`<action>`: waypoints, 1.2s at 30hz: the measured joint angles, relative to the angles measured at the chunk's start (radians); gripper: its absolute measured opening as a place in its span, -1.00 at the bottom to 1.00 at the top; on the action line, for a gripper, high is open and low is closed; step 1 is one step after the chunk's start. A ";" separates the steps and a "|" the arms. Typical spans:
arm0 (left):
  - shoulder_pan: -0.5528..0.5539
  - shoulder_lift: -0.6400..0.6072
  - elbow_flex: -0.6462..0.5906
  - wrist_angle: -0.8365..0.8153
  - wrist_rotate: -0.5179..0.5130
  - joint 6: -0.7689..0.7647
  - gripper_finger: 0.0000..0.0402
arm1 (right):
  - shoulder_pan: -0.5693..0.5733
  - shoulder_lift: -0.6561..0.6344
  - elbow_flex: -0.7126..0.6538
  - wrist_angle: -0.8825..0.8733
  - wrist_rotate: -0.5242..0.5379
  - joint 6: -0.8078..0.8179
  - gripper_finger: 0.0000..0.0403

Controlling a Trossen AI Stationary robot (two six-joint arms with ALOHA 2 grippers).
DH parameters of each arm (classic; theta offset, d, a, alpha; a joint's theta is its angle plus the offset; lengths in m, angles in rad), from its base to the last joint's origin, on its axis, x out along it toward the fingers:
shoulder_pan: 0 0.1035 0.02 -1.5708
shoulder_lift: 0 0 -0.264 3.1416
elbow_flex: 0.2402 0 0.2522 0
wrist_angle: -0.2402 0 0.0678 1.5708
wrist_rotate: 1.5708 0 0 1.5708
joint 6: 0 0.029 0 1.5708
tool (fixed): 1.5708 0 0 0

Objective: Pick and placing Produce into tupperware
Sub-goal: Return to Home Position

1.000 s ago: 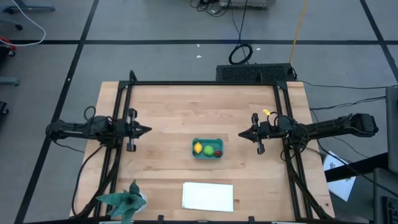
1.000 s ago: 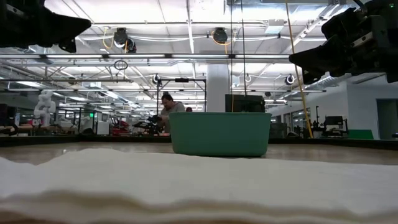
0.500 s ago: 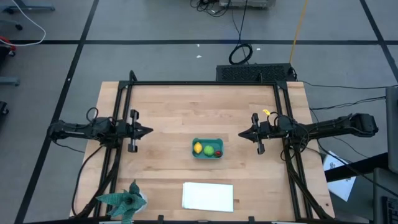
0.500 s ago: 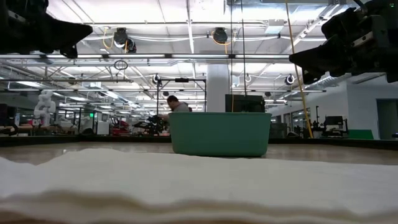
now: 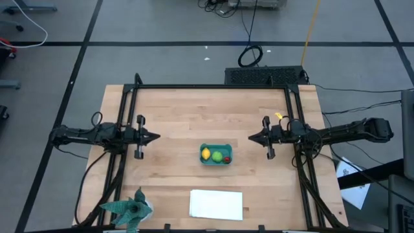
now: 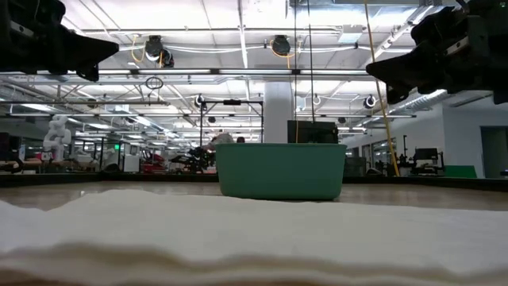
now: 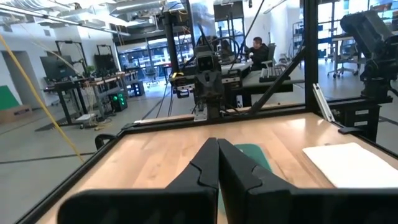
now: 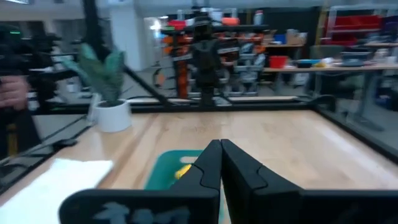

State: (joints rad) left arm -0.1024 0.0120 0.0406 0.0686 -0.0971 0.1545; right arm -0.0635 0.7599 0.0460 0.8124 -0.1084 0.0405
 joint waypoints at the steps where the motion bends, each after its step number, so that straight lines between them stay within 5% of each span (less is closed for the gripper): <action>1: 0.000 0.000 0.000 0.000 0.000 -0.001 -0.99 | 0.000 0.000 0.000 0.000 0.022 -0.005 -1.00; 21: 0.000 0.001 0.000 -0.058 -0.008 -0.034 -0.99 | 0.000 -0.152 0.000 -0.027 0.025 -0.045 -1.00; 36: 0.000 0.001 0.000 -0.058 -0.009 -0.041 -0.98 | 0.000 -0.481 -0.001 -0.299 0.025 -0.023 -1.00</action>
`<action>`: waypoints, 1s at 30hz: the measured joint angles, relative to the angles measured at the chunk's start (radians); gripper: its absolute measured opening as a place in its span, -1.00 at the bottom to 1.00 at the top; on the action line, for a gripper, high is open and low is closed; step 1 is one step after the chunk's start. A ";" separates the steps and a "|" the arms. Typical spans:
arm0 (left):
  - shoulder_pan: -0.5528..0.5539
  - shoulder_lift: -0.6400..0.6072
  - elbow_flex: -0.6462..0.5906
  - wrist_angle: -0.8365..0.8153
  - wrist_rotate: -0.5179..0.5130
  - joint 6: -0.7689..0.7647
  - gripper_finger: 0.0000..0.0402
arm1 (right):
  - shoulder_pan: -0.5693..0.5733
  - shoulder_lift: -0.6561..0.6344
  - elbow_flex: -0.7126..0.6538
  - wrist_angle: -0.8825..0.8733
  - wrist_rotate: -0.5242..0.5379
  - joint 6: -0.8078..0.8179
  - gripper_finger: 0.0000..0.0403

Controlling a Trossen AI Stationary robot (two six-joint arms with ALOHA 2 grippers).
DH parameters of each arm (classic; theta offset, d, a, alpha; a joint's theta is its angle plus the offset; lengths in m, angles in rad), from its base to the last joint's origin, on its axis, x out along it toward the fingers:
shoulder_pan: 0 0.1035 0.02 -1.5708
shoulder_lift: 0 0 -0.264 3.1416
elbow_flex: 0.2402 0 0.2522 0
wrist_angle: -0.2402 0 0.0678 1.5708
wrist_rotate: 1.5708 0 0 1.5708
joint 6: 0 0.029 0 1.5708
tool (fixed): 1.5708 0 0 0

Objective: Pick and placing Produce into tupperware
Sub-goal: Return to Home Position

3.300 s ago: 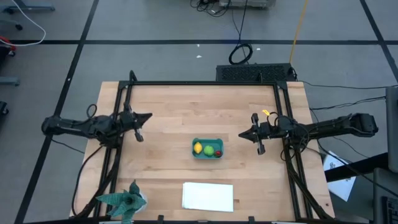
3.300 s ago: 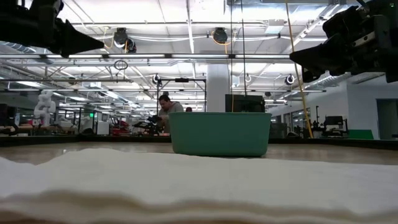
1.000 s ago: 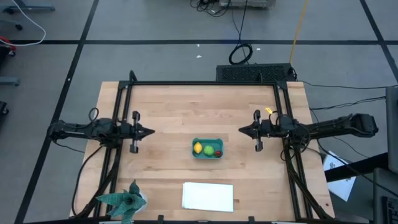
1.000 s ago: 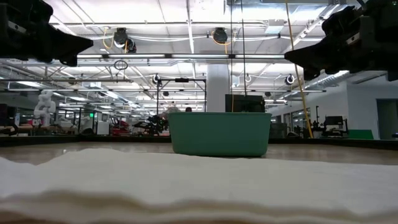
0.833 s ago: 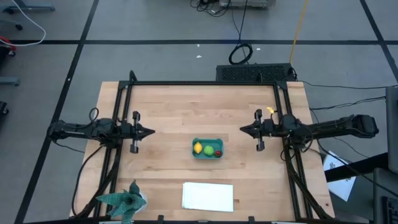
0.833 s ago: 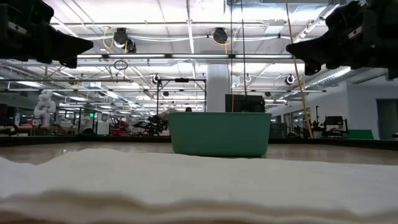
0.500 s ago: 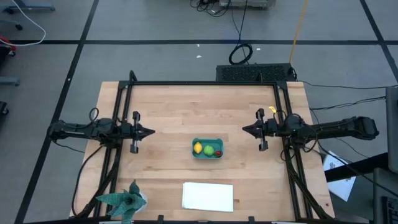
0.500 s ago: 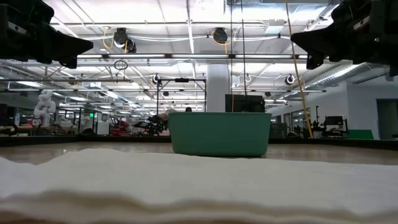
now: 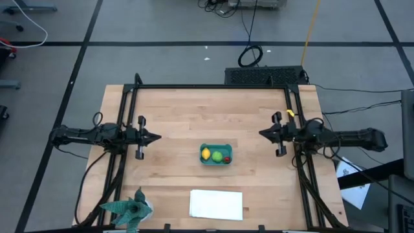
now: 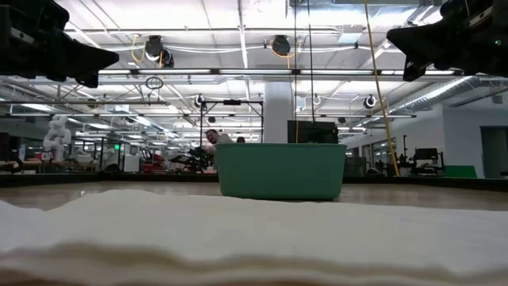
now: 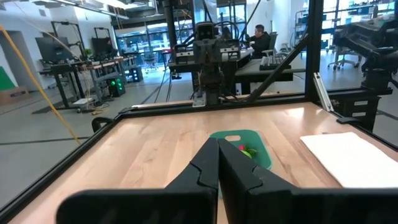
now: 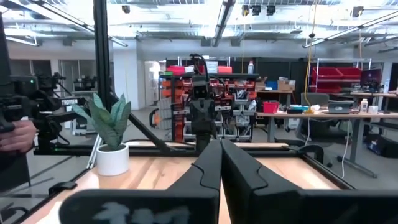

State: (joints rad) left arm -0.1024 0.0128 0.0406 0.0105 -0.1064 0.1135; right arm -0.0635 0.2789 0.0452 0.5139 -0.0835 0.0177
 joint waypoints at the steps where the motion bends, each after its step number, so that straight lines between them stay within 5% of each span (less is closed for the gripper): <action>1: 0.000 0.000 0.000 0.000 -0.003 0.000 -0.99 | 0.000 -0.017 0.000 -0.018 0.000 0.000 -1.00; 10: 0.003 0.000 0.000 -0.051 -0.076 -0.044 -0.99 | 0.000 -0.082 0.000 -0.184 0.000 0.030 -1.00; 30: 0.004 0.000 0.000 -0.063 -0.025 -0.031 -0.99 | 0.000 -0.197 0.000 -0.465 -0.008 0.067 -1.00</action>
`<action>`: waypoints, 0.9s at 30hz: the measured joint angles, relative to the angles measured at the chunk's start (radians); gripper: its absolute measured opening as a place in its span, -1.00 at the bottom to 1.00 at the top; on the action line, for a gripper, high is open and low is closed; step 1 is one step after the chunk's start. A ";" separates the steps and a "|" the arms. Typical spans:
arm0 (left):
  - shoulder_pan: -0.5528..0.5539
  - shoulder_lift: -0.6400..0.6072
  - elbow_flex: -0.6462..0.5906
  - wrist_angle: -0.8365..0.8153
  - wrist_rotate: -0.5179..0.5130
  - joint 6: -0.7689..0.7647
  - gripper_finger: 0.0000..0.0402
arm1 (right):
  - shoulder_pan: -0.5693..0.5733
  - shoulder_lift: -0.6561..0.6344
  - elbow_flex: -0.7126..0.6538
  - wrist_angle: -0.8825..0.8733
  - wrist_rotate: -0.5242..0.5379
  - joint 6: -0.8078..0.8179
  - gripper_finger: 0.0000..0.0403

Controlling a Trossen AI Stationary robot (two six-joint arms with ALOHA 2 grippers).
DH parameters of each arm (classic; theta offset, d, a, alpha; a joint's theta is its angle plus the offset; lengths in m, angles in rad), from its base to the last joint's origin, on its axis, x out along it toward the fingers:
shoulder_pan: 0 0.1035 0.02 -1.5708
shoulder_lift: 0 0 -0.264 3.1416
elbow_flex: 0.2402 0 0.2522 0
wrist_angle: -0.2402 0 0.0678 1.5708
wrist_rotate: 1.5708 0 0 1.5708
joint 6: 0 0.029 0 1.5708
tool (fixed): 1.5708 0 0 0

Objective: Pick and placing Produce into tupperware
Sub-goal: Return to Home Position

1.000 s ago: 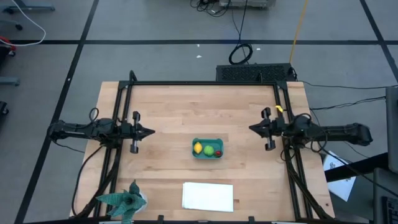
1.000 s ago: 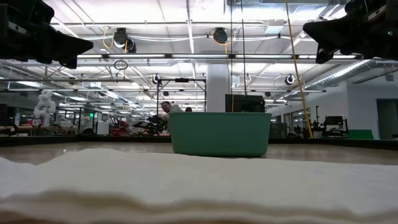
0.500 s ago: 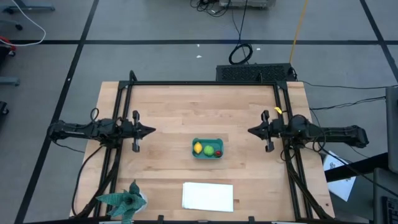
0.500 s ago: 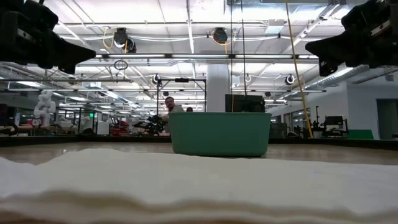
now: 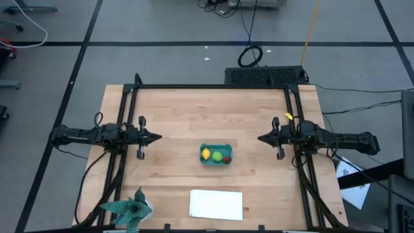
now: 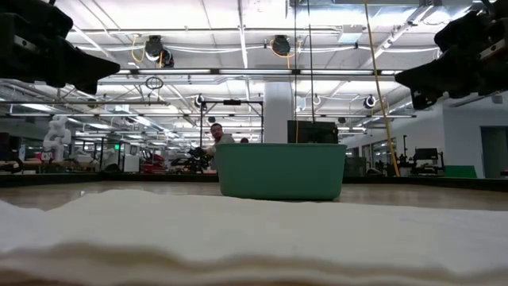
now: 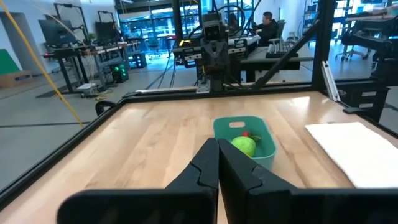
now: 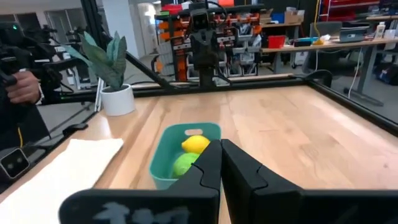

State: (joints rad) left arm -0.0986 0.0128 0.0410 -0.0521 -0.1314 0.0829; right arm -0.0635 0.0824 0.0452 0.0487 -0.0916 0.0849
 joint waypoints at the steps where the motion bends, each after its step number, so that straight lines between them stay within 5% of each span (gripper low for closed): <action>1: 0.000 0.000 0.000 0.000 0.000 -0.004 -0.99 | 0.000 -0.001 0.000 -0.002 -0.006 0.003 -1.00; 27: 0.000 0.066 0.000 -0.002 0.000 -0.027 -0.99 | 0.000 -0.001 -0.031 0.042 -0.043 0.008 -1.00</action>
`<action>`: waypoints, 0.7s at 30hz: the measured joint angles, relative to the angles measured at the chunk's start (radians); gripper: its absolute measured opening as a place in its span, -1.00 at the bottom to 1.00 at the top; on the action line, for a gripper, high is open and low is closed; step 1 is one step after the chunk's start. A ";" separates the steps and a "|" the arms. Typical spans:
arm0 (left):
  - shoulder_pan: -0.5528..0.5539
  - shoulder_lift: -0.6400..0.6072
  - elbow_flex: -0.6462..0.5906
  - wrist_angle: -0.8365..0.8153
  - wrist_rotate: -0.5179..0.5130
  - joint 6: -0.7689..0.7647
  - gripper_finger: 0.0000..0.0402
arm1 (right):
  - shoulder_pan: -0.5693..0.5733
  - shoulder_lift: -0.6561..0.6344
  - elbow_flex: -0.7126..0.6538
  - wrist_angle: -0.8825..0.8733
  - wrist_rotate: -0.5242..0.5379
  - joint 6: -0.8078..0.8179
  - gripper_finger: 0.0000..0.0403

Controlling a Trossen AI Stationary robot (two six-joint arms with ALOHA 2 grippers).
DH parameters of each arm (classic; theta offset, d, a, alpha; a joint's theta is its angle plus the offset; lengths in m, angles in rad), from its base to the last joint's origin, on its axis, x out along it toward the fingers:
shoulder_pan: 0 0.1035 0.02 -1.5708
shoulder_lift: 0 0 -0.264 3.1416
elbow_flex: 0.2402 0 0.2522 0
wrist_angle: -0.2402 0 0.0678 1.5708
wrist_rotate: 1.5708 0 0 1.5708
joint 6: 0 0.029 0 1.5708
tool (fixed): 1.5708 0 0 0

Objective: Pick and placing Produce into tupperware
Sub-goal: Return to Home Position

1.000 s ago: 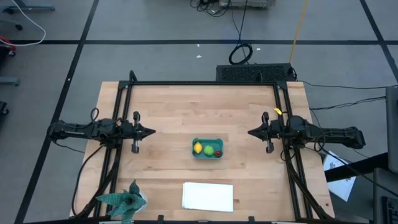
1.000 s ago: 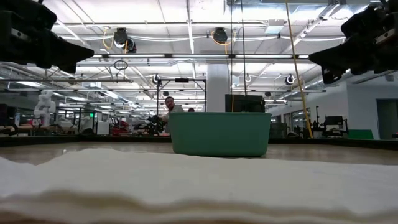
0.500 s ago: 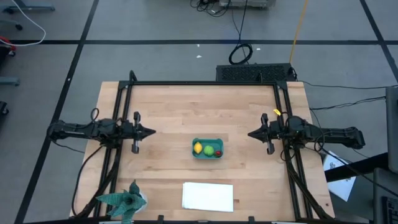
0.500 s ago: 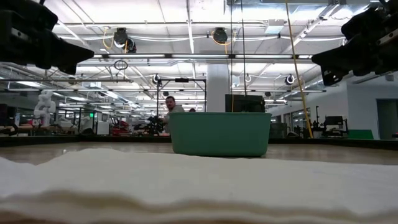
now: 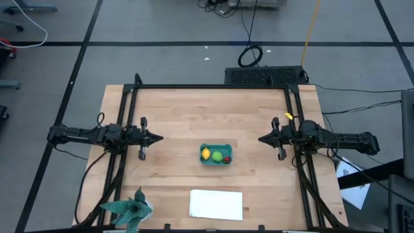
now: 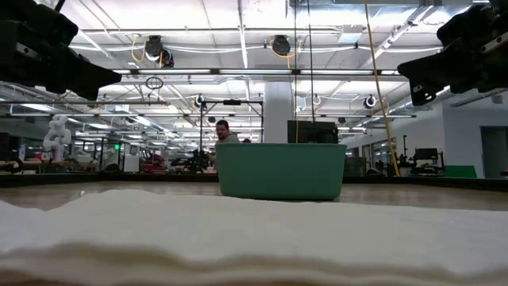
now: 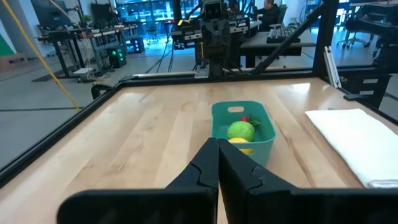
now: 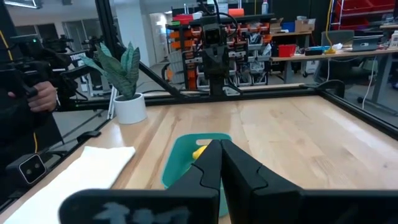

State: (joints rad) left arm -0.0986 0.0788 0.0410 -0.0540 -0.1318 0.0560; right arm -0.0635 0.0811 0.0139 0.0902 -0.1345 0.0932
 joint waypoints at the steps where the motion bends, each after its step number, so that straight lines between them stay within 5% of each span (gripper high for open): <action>1: 0.000 0.000 0.000 0.000 0.000 -0.002 -0.99 | 0.000 0.000 0.000 0.000 0.000 0.000 -1.00; 21: 0.000 0.000 0.000 0.003 0.000 0.022 -0.96 | 0.000 0.000 0.001 0.012 0.002 -0.002 -1.00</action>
State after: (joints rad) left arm -0.0989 0.0788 0.0410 -0.0513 -0.1314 0.0778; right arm -0.0635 0.0811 0.0147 0.1018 -0.1322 0.0908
